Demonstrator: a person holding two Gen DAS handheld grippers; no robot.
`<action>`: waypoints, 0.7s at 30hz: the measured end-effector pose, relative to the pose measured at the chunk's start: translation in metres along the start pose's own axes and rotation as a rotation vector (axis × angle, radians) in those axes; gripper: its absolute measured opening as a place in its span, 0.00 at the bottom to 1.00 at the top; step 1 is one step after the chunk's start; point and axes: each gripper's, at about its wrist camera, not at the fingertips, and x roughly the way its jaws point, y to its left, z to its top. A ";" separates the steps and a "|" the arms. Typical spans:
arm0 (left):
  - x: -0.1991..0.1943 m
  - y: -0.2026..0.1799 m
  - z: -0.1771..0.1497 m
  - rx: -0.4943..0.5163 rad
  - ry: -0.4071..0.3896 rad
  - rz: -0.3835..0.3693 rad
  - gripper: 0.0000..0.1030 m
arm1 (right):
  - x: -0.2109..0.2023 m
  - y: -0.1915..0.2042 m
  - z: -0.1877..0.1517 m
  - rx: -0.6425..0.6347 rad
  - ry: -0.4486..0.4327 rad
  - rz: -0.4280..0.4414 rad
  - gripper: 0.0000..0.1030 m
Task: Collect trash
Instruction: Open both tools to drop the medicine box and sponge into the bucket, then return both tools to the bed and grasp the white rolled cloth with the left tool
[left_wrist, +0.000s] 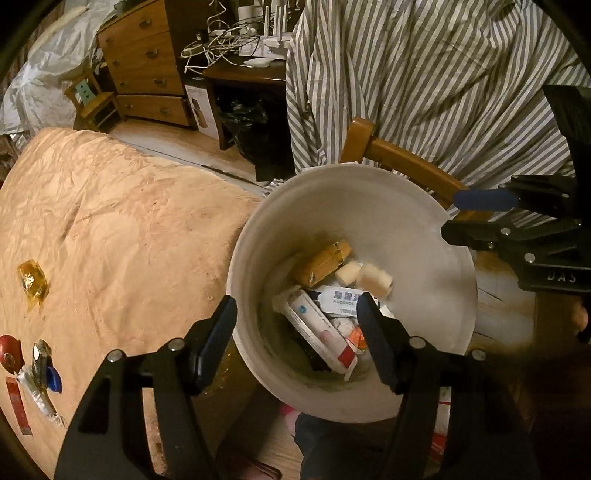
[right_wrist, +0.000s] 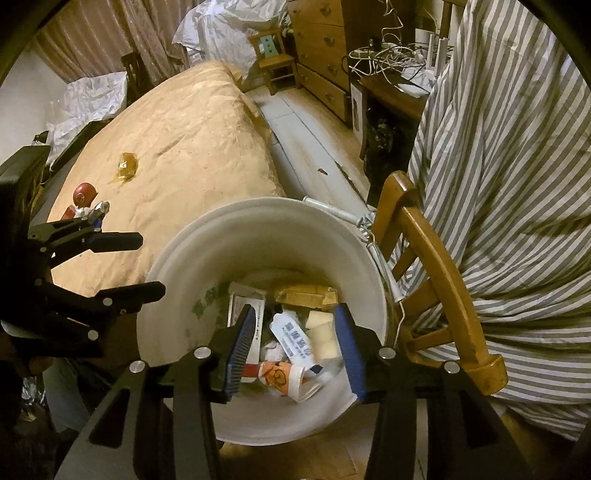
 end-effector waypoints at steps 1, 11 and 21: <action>-0.001 0.001 -0.001 -0.002 -0.002 0.000 0.63 | 0.000 0.000 -0.001 0.002 -0.001 0.001 0.46; -0.019 0.022 -0.025 -0.052 -0.055 -0.003 0.63 | -0.029 0.035 -0.016 -0.059 -0.157 -0.029 0.65; -0.056 0.103 -0.108 -0.210 -0.185 0.130 0.67 | -0.049 0.151 -0.058 -0.230 -0.492 -0.033 0.88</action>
